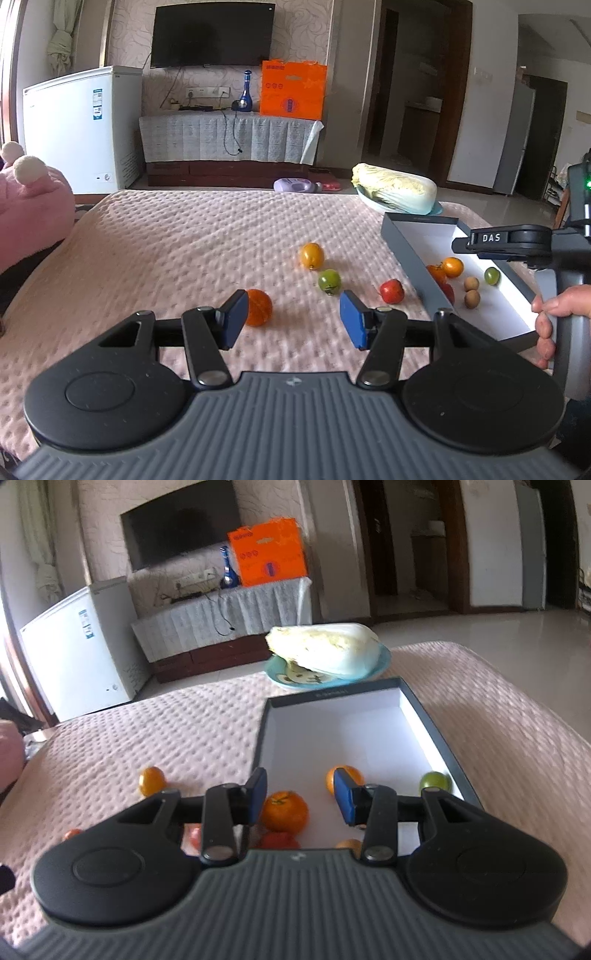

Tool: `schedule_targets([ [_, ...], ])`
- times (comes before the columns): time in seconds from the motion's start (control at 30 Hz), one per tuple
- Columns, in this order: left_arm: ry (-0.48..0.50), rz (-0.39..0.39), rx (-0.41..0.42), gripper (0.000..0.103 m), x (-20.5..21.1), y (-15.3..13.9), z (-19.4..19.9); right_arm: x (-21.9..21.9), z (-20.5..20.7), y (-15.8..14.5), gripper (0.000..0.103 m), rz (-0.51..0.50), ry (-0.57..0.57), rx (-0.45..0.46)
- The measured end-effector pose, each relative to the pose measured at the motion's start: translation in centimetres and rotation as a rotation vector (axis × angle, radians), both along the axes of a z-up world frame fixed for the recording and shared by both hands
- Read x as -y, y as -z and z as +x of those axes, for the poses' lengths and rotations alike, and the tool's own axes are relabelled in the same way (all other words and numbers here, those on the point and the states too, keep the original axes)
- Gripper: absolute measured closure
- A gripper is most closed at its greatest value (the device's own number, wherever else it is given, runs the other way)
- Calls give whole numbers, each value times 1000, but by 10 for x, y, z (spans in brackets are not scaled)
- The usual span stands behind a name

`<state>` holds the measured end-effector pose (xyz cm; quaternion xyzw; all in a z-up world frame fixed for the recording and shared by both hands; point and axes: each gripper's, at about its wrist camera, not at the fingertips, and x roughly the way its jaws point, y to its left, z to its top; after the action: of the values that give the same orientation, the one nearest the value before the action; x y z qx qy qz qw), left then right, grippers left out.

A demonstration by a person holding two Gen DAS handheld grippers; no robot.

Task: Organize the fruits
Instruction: 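Grasp the red apple with the right tool while the left tool grasps the orange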

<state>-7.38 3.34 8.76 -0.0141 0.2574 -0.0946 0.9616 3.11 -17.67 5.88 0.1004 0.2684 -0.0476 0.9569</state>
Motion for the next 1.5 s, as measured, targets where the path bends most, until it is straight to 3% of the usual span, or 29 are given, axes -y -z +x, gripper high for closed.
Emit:
schedule_targets([
  [0.27,-70,28,-4,42,-14,3,6,-20,-2,-5,61,-3,-132,39],
  [0.5,-94,40,-29,42,-25,10,16,-52,6,4,61,-31,-280,-7],
  [0.63,-90,39,-48,42,-24,14,25,-69,17,17,61,-81,-282,-75],
  [1.0,-80,84,-124,42,-14,44,80,-87,36,38,61,-177,-242,-148],
  [1.23,-75,66,-155,42,-13,59,101,-96,44,46,59,-258,-219,-185],
  [1.43,-51,69,-175,44,-6,70,114,-99,47,49,64,-279,-219,-204],
  [1.5,-48,87,-186,50,-4,74,117,-98,49,49,67,-273,-217,-205],
])
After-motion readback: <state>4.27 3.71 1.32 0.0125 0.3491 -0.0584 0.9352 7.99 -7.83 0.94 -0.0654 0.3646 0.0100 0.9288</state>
